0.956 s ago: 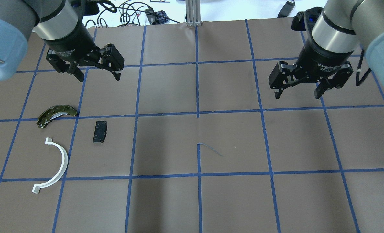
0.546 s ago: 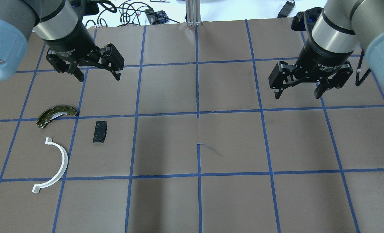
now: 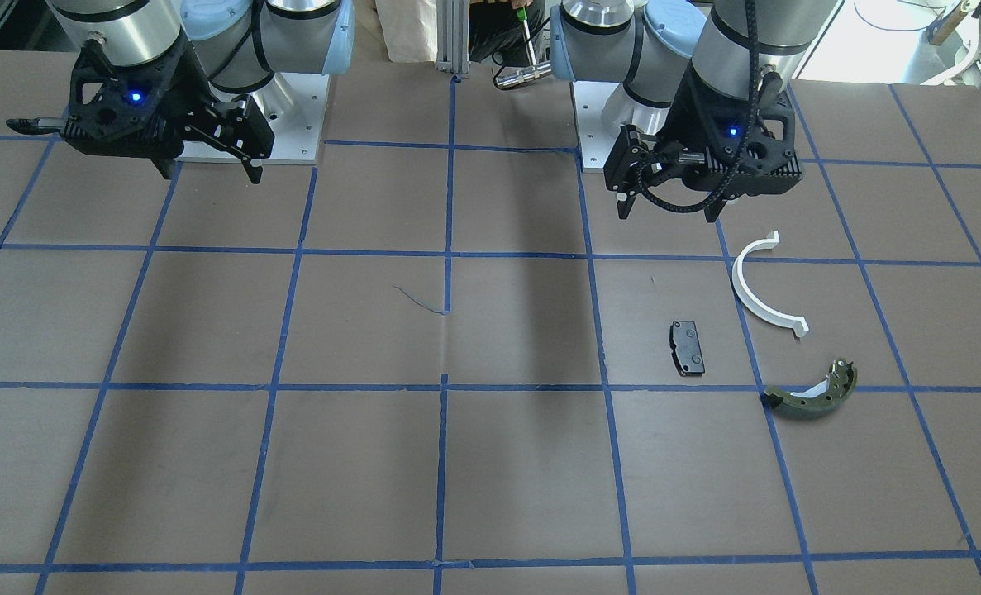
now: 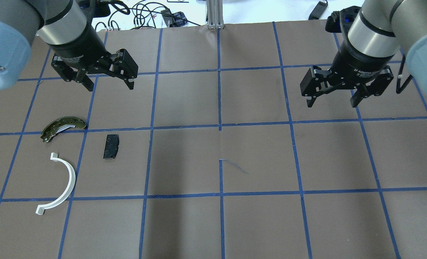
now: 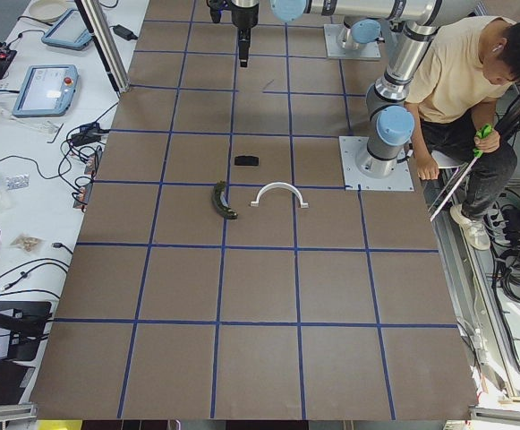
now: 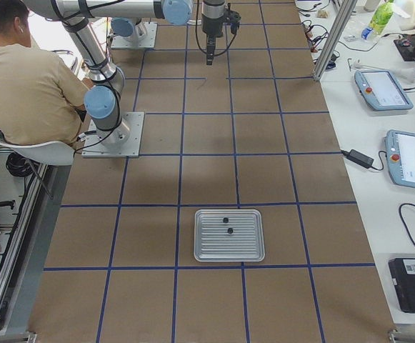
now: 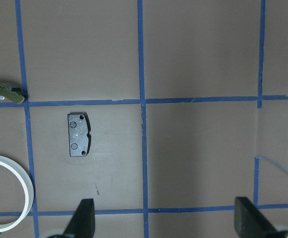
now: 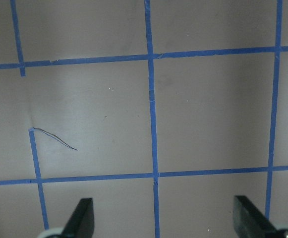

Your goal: Place bearing gear from tray to pile

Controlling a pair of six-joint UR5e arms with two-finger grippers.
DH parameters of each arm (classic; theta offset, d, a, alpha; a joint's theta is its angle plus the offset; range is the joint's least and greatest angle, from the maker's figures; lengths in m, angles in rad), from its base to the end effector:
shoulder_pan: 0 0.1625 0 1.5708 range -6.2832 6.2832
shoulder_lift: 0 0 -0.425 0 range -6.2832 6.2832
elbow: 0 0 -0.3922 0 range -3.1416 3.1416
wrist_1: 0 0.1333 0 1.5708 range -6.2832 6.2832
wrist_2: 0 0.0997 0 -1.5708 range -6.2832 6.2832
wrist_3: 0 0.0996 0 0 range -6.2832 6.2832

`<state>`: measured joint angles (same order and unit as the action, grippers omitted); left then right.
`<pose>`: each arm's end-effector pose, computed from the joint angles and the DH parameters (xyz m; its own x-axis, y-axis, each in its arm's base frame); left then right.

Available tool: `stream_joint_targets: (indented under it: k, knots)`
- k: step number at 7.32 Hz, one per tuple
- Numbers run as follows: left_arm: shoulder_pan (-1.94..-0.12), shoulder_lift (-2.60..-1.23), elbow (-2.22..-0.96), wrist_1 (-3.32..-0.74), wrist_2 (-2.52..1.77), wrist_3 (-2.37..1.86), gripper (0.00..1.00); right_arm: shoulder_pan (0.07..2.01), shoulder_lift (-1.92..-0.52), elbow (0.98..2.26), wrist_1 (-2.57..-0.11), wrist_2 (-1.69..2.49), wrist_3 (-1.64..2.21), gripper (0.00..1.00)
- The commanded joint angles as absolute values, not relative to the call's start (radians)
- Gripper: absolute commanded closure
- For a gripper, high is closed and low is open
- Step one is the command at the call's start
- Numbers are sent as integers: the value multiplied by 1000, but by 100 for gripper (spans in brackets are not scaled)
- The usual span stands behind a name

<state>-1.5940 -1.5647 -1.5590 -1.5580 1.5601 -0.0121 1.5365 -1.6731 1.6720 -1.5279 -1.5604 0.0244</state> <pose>-0.1458 -0.4890 0.4980 -0.9999 0.0114 0.0111 0.0111 0.9995 -0.0305 0.1190 -0.4486 0.4820 -0.9982 0.0591 -0.0094 0.0586 0.9974 0.0420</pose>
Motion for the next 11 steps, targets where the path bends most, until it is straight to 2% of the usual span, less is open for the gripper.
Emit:
stream_joint_targets:
  k: [1, 8, 11]
  knots:
    - [-1594, -1565, -1559, -1557, 1560, -12, 0, 1392, -1652, 1674, -1519, -1565, -99, 0]
    - [-1594, -1566, -1559, -1548, 1560, -8, 0, 935, -1514, 1672, -1670, -1566, -1179, 0]
    - [-1594, -1566, -1560, -1546, 1560, -9, 0, 832, -1410, 1669, -1828, -1638, -1548, 0]
